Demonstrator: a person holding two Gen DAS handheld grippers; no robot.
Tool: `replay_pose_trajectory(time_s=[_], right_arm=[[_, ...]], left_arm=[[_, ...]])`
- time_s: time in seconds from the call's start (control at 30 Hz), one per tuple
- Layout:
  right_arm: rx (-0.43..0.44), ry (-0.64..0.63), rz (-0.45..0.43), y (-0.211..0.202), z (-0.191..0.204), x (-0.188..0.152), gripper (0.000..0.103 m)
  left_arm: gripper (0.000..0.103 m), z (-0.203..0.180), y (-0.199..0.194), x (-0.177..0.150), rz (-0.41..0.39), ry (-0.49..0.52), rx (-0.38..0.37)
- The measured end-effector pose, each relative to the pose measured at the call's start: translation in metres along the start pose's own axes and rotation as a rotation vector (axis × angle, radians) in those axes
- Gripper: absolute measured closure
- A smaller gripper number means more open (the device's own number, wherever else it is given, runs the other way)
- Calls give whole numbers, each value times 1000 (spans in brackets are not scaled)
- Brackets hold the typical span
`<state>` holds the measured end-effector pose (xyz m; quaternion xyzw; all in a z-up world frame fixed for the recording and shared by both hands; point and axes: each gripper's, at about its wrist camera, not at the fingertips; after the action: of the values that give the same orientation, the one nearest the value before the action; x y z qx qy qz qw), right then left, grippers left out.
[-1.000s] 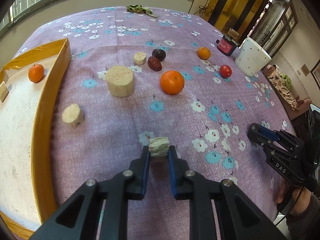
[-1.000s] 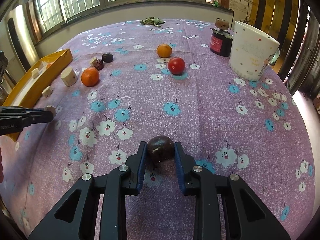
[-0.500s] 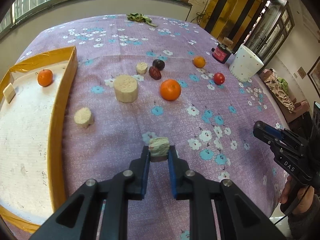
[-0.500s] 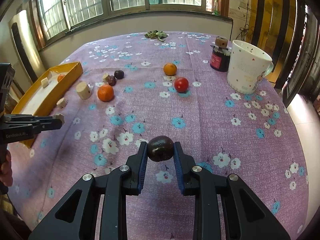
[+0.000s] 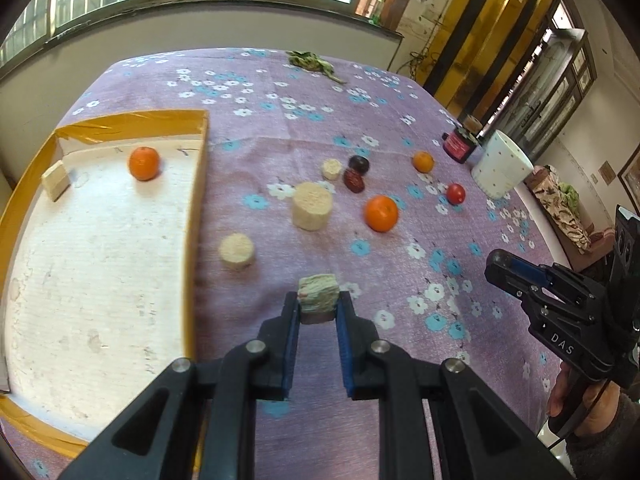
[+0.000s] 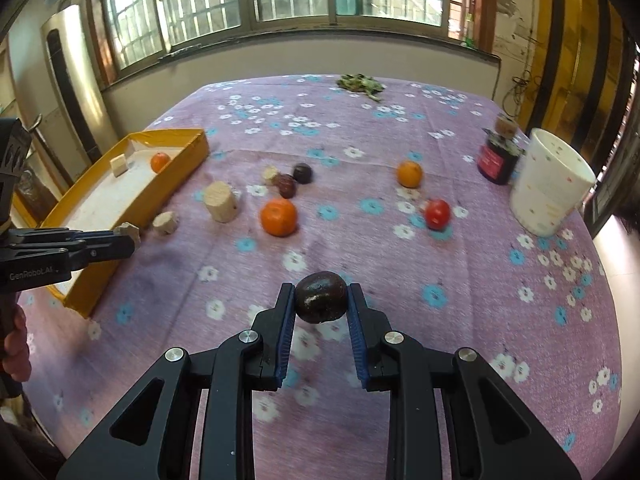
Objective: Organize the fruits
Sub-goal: 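Carry the plum and cream piece into the tray with both grippers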
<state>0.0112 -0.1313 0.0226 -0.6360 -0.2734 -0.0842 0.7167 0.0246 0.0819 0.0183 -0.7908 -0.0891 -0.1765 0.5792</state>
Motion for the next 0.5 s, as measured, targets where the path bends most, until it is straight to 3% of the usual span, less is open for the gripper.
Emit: replay_pose_trajectory(time_s=[0.33,0.5], right_arm=[[73,-118,23,24,69,37,78],[78,-135,56,42,84,41,78]], left_arm=[[83,61,-20,-1,-30,-96,50],[83,85,-23,-5,-23,-129,59]])
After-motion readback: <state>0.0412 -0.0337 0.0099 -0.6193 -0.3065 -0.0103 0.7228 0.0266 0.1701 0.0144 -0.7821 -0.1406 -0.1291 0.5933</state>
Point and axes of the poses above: each gripper's, at about its wrist camera, not at the fingertips, and y roughly the way its jaws point, z to its left, x to its top, and after that the axes turned 10 degrees about z, right-handed
